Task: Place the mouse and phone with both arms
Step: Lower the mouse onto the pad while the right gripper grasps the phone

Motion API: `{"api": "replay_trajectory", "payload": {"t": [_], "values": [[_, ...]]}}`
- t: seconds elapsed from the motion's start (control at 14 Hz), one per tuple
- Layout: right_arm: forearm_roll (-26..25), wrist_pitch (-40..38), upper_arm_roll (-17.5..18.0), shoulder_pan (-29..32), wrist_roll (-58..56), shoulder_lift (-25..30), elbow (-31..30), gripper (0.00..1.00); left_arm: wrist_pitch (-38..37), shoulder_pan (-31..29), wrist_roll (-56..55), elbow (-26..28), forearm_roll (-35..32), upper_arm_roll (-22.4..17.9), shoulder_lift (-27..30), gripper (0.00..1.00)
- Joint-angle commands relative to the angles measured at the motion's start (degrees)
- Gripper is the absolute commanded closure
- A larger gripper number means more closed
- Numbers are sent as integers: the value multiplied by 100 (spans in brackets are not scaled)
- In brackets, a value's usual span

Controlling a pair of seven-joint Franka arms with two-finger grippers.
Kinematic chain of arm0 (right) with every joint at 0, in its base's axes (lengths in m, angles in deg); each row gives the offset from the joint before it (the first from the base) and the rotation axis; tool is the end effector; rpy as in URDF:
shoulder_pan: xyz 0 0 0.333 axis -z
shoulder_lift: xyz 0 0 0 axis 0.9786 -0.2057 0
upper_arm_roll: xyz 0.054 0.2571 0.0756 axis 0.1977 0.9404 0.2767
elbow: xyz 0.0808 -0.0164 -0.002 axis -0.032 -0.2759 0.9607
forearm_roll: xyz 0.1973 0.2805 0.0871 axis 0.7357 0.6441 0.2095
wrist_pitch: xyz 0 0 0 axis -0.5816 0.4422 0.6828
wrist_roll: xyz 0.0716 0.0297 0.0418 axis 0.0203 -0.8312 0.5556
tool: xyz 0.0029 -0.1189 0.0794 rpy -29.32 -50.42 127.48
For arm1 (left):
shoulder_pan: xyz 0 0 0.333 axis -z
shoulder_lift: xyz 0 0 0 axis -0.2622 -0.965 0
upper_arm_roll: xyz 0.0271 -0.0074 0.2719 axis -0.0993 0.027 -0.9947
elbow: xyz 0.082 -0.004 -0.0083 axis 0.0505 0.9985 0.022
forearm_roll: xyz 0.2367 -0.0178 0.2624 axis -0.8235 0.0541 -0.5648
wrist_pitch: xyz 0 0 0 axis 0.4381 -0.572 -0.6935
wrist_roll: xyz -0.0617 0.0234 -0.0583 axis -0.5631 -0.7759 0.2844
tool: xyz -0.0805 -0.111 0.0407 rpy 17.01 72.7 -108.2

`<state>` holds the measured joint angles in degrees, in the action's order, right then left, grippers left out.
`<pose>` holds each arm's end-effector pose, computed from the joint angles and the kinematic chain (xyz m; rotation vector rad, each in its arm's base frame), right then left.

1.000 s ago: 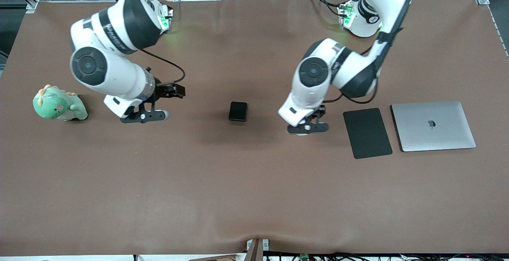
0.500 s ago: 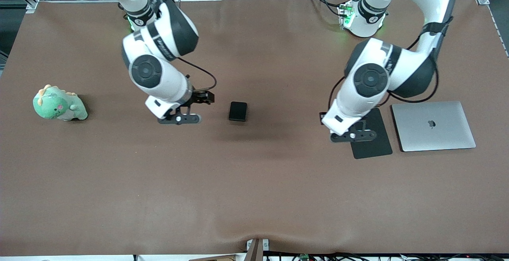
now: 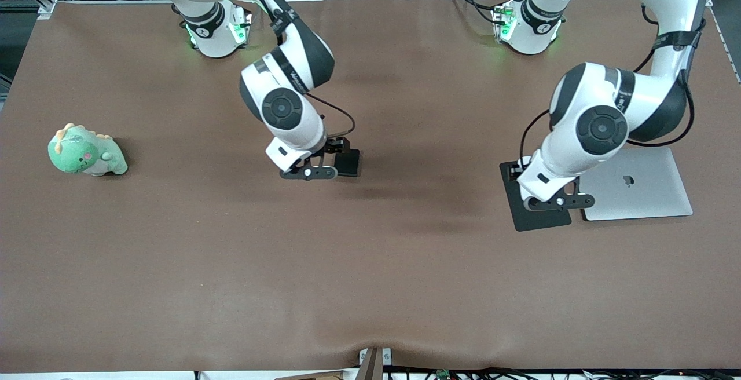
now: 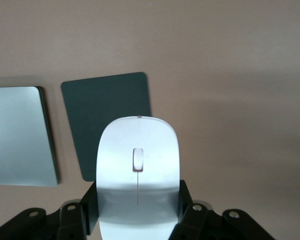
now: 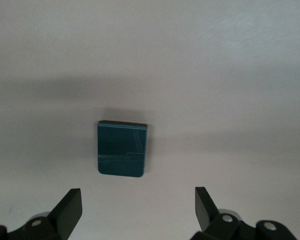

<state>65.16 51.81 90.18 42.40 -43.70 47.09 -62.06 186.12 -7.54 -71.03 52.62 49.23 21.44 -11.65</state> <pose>0.4674 0.3720 0.2590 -3.0827 0.0233 0.2799 0.5461 -0.1491 0.3154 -3.0392 -0.0054 0.1889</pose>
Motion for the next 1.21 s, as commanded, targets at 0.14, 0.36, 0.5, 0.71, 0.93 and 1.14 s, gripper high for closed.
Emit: {"api": "replay_trajectory", "payload": {"t": [0.14,0.36,0.5,0.71,0.93,1.14], "values": [[-36,181,-67,-128,144,-285,22,0,1106,-450,429,933,-97,78,112,100],[-106,663,-67,-136,406,-566,22,0,1923,-555,447,1469,-97,69,60,100],[-106,884,-58,-154,460,-733,22,0,2477,-696,456,1707,-97,69,-98,100],[-106,1042,-58,-233,653,-892,14,0,2840,-705,395,1814,-88,69,-344,100],[-106,1139,-58,-277,908,-988,22,0,2840,-740,333,1805,-88,69,-406,100],[-106,1376,-58,-312,1032,-1041,-109,0,2954,-863,333,1814,-88,69,-512,100]]}}
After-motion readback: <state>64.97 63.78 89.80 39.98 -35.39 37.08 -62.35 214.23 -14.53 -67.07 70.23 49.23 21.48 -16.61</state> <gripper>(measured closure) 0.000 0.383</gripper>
